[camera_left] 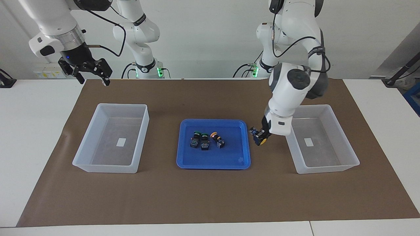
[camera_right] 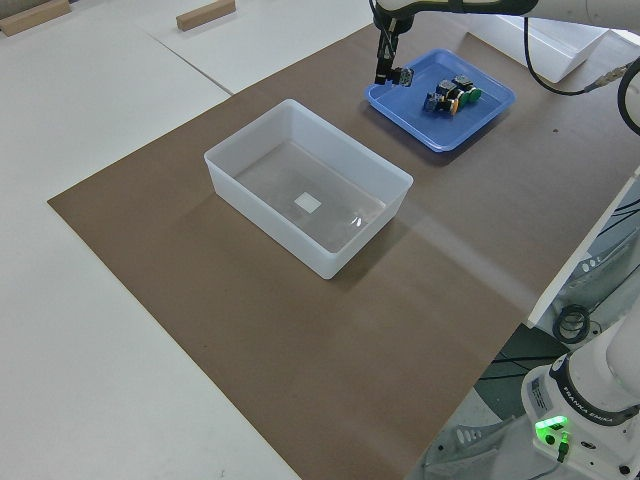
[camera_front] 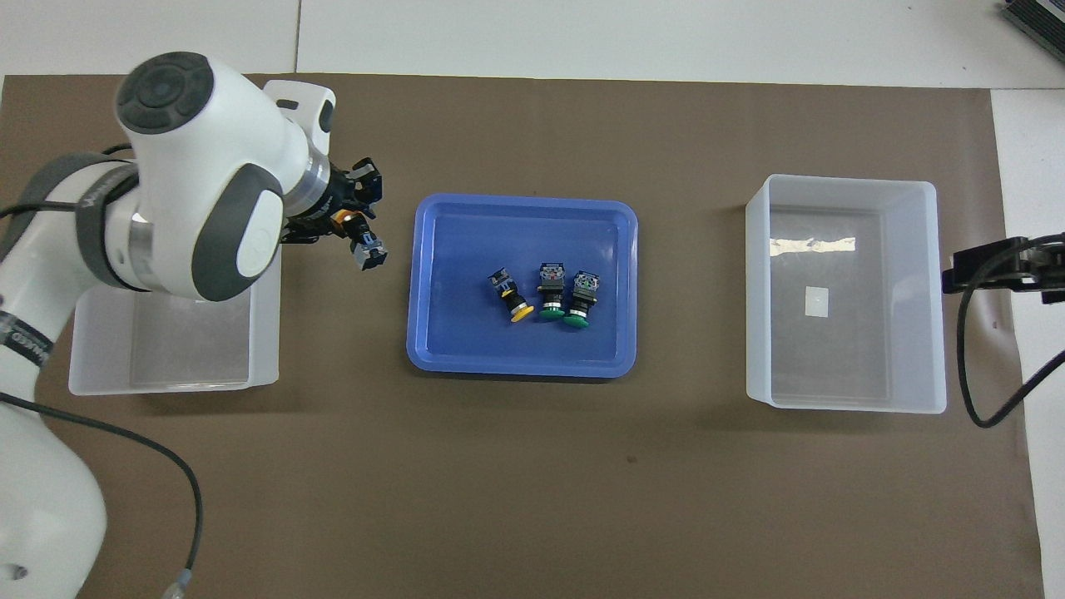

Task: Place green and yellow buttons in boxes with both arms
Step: 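Carry the yellow button into the nearby clear bin and release it, then reach the right gripper into the tray while the left gripper returns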

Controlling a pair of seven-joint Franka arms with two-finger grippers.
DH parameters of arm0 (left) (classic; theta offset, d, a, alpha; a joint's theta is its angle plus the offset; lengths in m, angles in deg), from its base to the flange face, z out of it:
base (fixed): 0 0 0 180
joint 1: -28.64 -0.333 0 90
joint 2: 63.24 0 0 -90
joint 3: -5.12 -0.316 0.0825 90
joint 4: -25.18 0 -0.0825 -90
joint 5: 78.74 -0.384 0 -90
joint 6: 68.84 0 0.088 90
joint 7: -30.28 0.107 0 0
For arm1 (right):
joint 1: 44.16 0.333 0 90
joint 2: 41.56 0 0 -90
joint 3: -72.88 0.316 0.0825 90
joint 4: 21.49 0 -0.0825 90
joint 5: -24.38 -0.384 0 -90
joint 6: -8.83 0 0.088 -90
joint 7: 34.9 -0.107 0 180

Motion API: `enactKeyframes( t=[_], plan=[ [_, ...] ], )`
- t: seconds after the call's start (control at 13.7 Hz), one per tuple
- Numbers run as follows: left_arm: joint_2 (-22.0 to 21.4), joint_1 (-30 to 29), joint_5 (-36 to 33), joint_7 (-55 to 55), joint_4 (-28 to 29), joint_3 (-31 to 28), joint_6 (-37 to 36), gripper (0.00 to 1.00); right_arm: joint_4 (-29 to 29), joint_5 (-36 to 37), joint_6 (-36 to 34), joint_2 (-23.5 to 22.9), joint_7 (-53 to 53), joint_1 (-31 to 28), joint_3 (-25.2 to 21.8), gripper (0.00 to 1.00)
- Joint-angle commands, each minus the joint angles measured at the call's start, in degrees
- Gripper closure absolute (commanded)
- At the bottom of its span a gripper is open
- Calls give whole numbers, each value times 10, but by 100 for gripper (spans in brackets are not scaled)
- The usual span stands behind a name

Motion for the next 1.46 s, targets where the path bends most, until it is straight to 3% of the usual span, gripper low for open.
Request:
enactKeyframes(
  t=[0.0,0.22,0.44,0.66,0.88,1.02,1.17,1.24,1.32,1.39],
  plan=[
    [-7,-72,15,174,-7,5,-48,100,-14,-9,3,13,-4,-2,2,0],
    [-17,-138,16,328,12,1,-44,100,-14,-9,3,13,-4,-2,2,0],
    [-47,-181,16,423,93,0,10,100,-14,-9,3,13,-4,-2,2,0],
    [-57,-178,16,438,183,0,110,100,-14,-9,3,13,-4,-2,2,0],
    [-41,-175,16,440,224,0,182,100,-19,-9,6,14,0,-2,3,0],
    [-33,-172,16,447,245,0,214,100,-37,-9,57,19,-11,32,11,0],
    [-35,-168,16,451,267,0,239,100,-69,-9,111,14,-88,78,12,0],
    [-35,-168,16,450,265,0,238,60,-76,-9,142,4,-128,107,12,0],
    [-34,-168,15,451,262,0,237,33,-80,-9,173,-13,-161,128,12,0],
    [-34,-168,15,451,258,0,231,28,-81,-10,201,-36,-188,149,13,0]
  ],
)
